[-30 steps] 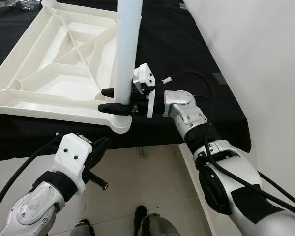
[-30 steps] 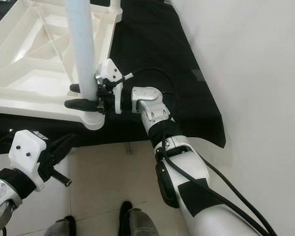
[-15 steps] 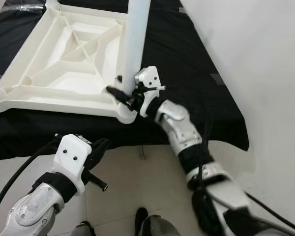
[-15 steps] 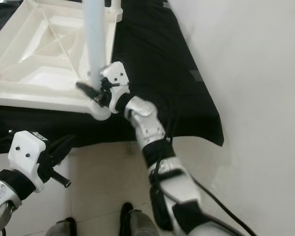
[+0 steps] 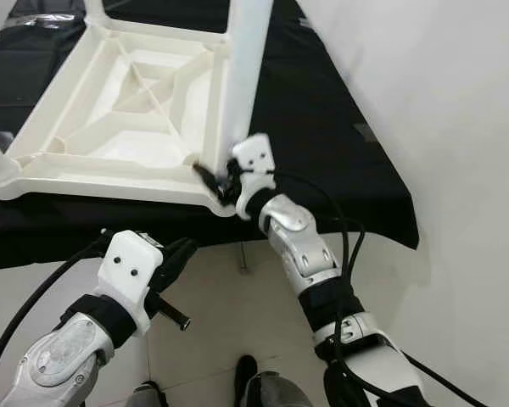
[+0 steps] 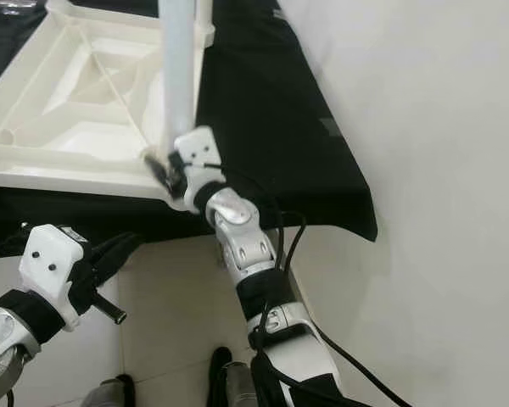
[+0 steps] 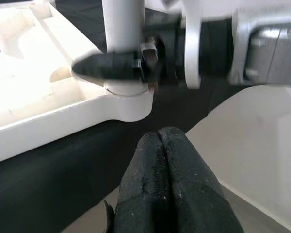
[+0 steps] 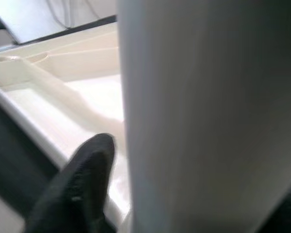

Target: Building children table

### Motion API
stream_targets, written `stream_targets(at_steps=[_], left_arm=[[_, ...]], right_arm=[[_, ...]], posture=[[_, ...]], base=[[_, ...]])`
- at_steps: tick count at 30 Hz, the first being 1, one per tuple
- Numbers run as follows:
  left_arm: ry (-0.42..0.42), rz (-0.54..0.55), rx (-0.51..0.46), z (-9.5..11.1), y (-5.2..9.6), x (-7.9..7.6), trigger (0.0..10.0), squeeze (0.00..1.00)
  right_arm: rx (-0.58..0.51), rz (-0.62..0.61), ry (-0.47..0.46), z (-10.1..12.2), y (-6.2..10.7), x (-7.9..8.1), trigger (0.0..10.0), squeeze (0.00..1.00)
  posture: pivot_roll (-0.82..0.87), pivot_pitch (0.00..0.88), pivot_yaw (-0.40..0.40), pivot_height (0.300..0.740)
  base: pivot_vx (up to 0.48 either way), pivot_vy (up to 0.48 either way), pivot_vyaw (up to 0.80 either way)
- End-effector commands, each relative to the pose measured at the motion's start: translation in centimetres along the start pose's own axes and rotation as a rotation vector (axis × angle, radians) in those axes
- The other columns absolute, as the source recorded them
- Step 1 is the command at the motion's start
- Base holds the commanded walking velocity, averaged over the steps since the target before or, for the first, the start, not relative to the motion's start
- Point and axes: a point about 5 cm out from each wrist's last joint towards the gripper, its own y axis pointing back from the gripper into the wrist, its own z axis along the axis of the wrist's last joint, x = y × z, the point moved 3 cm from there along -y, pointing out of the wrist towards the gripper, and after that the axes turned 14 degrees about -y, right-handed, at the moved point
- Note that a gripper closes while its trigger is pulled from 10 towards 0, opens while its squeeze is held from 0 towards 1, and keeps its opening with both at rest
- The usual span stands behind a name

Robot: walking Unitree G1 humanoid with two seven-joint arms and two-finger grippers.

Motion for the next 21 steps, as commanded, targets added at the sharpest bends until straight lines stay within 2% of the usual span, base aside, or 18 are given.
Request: stream_targets(at_steps=[1,3,5,6,8,10,11,13,14,15,18,21], left_arm=[[0.007,-0.010,0.016,-0.4,0.1,-0.3,10.0,0.00],[0.006,-0.008,0.015,-0.4,0.1,-0.3,10.0,0.00],[0.006,-0.007,0.014,-0.4,0.1,-0.3,10.0,0.00],[0.005,-0.005,0.013,-0.4,0.1,-0.2,10.0,0.00],[0.005,-0.005,0.013,-0.4,0.1,-0.2,10.0,0.00],[0.004,-0.004,0.013,-0.4,0.1,-0.2,10.0,0.00],[0.004,-0.004,0.013,-0.4,0.1,-0.2,10.0,0.00],[0.002,-0.002,0.013,-0.4,0.1,-0.2,10.0,0.00],[0.002,-0.002,0.013,-0.4,0.1,-0.2,10.0,0.00],[0.002,-0.002,0.013,-0.4,0.1,-0.2,10.0,0.00],[0.001,-0.001,0.012,-0.4,0.1,-0.1,10.0,0.00],[0.001,-0.002,0.011,-0.3,0.1,-0.2,10.0,0.00]], right_arm=[[-0.016,0.093,-0.021,0.8,-0.3,1.5,10.0,1.00],[-0.036,0.223,-0.012,2.3,-0.4,2.6,10.0,1.00],[-0.039,0.263,-0.001,2.7,-0.3,2.9,10.0,1.00],[-0.033,0.349,0.030,3.4,-0.3,3.1,10.0,0.00],[-0.033,0.349,0.030,3.4,-0.3,3.1,10.0,0.00],[-0.002,0.507,0.097,4.3,-0.2,3.5,10.0,0.00],[-0.002,0.507,0.097,4.3,-0.2,3.5,10.0,0.00],[0.079,0.705,0.184,4.3,0.4,4.1,10.0,0.00],[0.079,0.705,0.184,4.3,0.4,4.1,10.0,0.00],[0.112,0.772,0.209,4.2,0.7,4.3,10.0,0.00],[0.130,0.812,0.214,4.2,0.8,4.3,10.0,0.00],[0.139,0.863,0.159,5.0,0.7,4.3,10.0,0.00]], posture=[[0.14,0.302,-0.183,0.740],[0.15,0.298,-0.185,0.740],[0.15,0.298,-0.185,0.740],[0.15,0.296,-0.187,0.740],[0.15,0.296,-0.187,0.740],[0.15,0.294,-0.189,0.740],[0.15,0.294,-0.189,0.740],[0.15,0.291,-0.188,0.740],[0.15,0.291,-0.188,0.740],[0.15,0.291,-0.188,0.740],[0.15,0.291,-0.188,0.740],[0.16,0.292,-0.185,0.740]], base=[[0.000,0.000,0.00],[0.000,0.000,0.00],[0.000,0.000,0.00],[0.000,0.000,0.00],[0.000,0.000,0.00],[0.000,0.000,0.00],[0.000,0.000,0.00],[0.000,0.000,0.00],[0.000,0.000,0.00],[0.000,0.000,0.00],[0.000,0.000,0.00],[0.000,0.000,0.00]])
